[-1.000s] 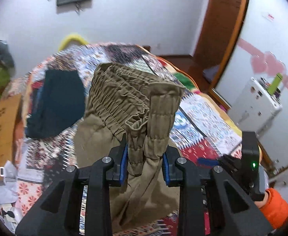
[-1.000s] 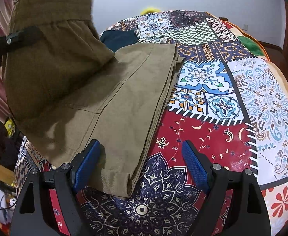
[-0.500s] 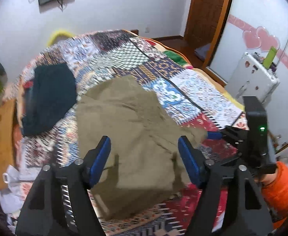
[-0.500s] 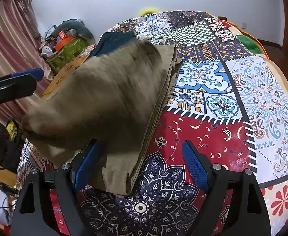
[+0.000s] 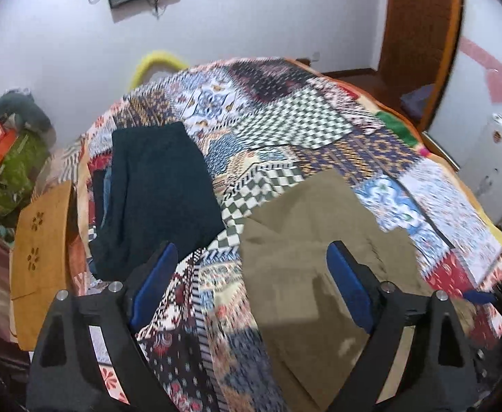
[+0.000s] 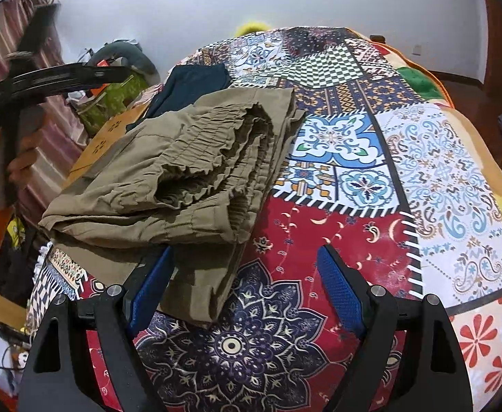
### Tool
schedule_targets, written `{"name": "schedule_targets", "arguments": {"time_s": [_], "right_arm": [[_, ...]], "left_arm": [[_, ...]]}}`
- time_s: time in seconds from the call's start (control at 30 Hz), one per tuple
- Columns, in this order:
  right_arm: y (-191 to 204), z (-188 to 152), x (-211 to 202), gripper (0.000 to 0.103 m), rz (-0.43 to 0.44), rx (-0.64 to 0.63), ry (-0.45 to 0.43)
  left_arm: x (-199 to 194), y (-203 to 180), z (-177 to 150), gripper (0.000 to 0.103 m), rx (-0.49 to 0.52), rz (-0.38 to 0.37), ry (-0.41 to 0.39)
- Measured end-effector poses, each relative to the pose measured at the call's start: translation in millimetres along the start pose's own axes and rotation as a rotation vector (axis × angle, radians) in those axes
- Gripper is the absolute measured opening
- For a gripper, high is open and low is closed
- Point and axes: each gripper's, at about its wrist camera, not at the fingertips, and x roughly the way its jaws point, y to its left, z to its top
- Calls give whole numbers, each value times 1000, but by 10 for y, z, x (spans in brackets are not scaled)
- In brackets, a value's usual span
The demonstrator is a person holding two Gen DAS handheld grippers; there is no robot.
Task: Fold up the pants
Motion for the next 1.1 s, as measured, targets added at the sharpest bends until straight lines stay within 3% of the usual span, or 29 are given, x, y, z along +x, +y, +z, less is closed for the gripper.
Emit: {"name": "schedule_targets", "arguments": {"time_s": [0.23, 0.43, 0.63, 0.83, 0.9, 1.1], "right_arm": [[-132, -19, -15, 82, -23, 56, -4], [-251, 0, -18, 82, -67, 58, 10], [-348, 41, -112, 82, -102, 66, -10], [-360, 73, -307, 82, -114, 64, -56], [-329, 92, -364, 82, -114, 54, -71], [-152, 136, -484, 82, -98, 3, -111]], "left_arm": [[919, 136, 157, 89, -37, 44, 152], [1395, 42, -65, 90, 58, 97, 279], [1145, 38, -381, 90, 137, 115, 242], [718, 273, -801, 92, 24, 123, 254], [564, 333, -952, 98, -15, 133, 249], [60, 347, -1361, 98, -86, 90, 224]]}}
